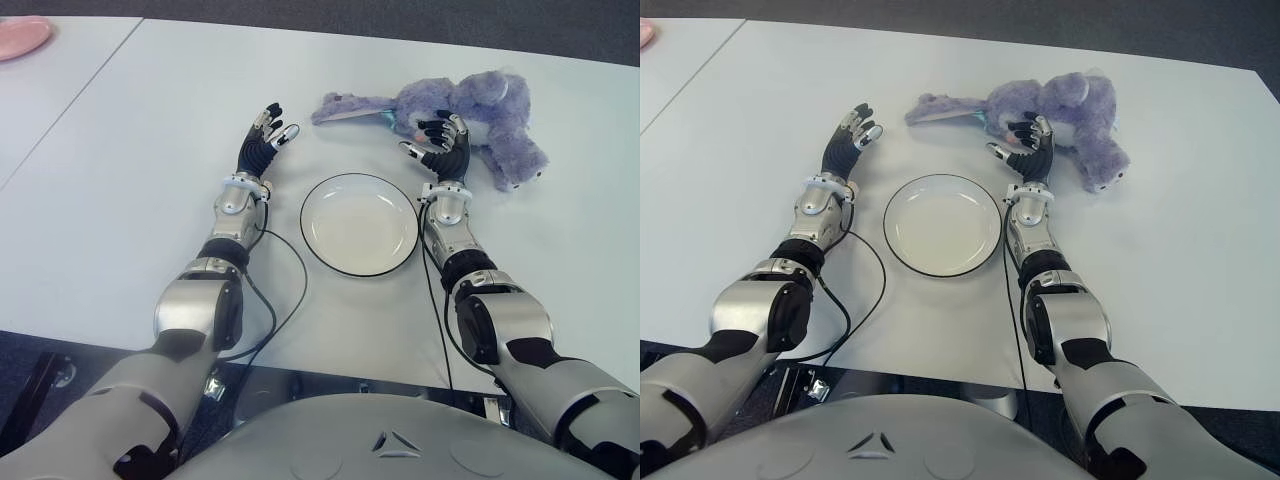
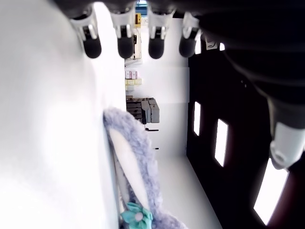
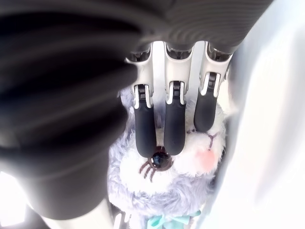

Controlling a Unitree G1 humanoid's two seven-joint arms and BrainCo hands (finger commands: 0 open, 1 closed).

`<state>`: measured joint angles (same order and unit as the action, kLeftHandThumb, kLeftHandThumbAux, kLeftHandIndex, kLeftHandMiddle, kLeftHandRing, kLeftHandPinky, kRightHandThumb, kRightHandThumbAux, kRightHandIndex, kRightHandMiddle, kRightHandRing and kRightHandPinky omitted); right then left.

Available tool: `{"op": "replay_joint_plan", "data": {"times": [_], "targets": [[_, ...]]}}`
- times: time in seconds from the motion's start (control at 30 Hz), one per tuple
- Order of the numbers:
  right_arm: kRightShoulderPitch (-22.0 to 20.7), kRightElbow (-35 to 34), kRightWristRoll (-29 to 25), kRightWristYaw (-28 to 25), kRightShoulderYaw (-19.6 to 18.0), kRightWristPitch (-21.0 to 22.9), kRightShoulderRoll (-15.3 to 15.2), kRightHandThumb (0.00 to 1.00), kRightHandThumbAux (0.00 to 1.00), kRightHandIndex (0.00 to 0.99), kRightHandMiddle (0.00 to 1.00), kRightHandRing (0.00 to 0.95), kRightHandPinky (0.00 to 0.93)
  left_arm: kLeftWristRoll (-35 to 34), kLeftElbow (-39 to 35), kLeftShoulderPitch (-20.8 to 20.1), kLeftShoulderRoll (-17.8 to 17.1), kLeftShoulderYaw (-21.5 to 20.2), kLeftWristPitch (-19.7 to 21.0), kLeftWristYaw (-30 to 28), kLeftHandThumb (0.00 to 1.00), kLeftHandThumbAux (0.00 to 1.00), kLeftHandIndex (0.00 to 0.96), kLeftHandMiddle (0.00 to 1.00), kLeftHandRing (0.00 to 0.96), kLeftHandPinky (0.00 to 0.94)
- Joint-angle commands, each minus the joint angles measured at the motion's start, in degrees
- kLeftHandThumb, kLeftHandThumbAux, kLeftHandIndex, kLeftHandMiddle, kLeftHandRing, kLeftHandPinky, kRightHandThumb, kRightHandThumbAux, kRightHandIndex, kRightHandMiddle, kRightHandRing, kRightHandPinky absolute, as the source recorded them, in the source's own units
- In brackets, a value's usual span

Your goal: Put the doll into the plate.

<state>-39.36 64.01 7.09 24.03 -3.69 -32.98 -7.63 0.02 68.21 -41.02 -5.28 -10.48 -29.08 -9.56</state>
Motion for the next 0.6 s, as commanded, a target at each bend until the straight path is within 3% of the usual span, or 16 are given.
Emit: {"op": "replay_joint_plan", "data": {"times": [0.03, 0.6], "targets": [[18.12, 8.59, 1.85, 0.29, 1.85, -4.11, 5.22, 0.0, 0.879, 0.167, 0.206, 0.203, 0.202, 0.63, 9.02, 12.98, 2.58, -0.06, 8.74, 1.7, 0.0, 0.542, 0.005, 0.064, 0.016, 0.0], [14.94, 4.44, 2.6, 2.47, 2.57, -10.49, 4.64, 0.0, 0.783, 0.082, 0.112, 0.11, 0.117, 0.77, 9.0, 12.85, 2.68, 0.04, 8.79, 2.15, 0.0, 0.543, 0.008, 0.062, 0.014, 0.0]]}}
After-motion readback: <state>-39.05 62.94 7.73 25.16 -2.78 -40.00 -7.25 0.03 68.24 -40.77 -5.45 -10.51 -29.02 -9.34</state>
